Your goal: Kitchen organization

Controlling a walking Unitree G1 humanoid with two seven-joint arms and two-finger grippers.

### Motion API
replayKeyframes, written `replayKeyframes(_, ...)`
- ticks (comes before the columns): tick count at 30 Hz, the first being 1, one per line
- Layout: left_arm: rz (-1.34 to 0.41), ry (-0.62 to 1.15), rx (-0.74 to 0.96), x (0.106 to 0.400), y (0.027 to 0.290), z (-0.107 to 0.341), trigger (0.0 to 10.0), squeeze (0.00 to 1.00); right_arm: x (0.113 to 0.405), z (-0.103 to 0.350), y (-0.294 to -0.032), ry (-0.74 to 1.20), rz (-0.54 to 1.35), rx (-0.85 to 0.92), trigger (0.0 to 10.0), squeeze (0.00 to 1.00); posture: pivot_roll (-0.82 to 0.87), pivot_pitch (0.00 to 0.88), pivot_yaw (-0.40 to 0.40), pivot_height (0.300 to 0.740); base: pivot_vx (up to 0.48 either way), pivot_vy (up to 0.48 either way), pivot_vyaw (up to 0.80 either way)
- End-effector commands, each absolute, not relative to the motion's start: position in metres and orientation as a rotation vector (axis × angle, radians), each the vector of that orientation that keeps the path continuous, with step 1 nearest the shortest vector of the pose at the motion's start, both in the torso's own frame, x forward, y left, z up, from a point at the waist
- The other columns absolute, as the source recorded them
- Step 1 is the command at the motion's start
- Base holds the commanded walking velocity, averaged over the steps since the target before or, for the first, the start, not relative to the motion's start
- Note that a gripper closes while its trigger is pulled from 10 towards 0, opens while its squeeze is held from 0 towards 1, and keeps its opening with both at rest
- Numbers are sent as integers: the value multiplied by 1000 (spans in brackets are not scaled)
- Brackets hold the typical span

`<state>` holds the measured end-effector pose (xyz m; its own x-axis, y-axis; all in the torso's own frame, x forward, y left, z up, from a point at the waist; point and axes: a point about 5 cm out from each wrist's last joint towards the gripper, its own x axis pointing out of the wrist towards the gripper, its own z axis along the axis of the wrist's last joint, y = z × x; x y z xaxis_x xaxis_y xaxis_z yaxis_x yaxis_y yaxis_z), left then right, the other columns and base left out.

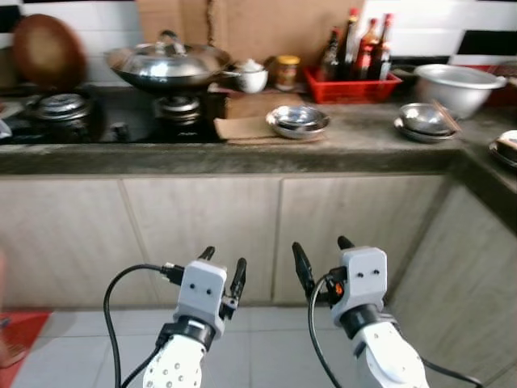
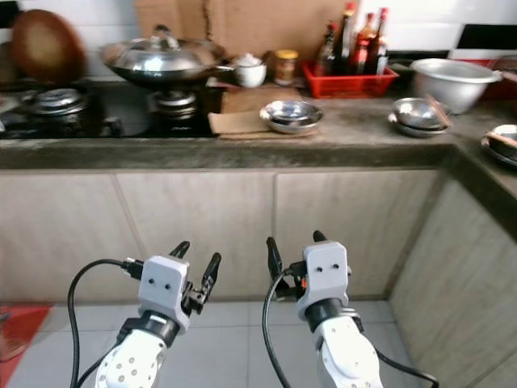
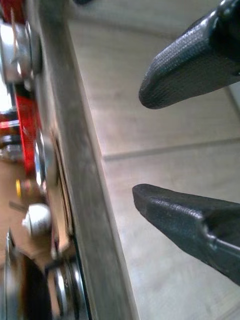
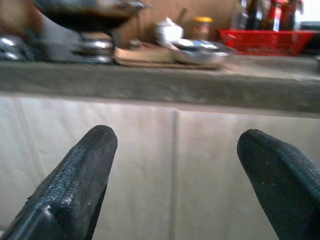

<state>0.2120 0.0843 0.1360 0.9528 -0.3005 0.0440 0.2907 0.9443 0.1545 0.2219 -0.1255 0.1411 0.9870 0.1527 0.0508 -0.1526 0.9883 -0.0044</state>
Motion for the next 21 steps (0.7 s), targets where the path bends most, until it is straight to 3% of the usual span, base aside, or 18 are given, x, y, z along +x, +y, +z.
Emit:
replayKeyframes(1, -289, -71, 160, 212, 90, 137, 10000, 0, 222, 144, -118, -68, 170, 21, 10000, 0, 137, 38, -18, 740, 319, 0, 0)
replayKeyframes(7, -292, -70, 159, 211, 90, 137, 10000, 0, 222, 142, -118, -57, 162, 26, 10000, 0, 138, 41, -19, 740, 324, 0, 0)
replayKeyframes(15, -295, -70, 159, 211, 89, 137, 10000, 0, 224, 143, -119, -66, 153, 20, 10000, 0, 141, 49, -20, 740, 328, 0, -800)
replayKeyframes(21, -294, -69, 158, 211, 89, 137, 10000, 0, 229, 149, -122, -92, 147, 16, 10000, 0, 140, 49, -17, 740, 333, 0, 0)
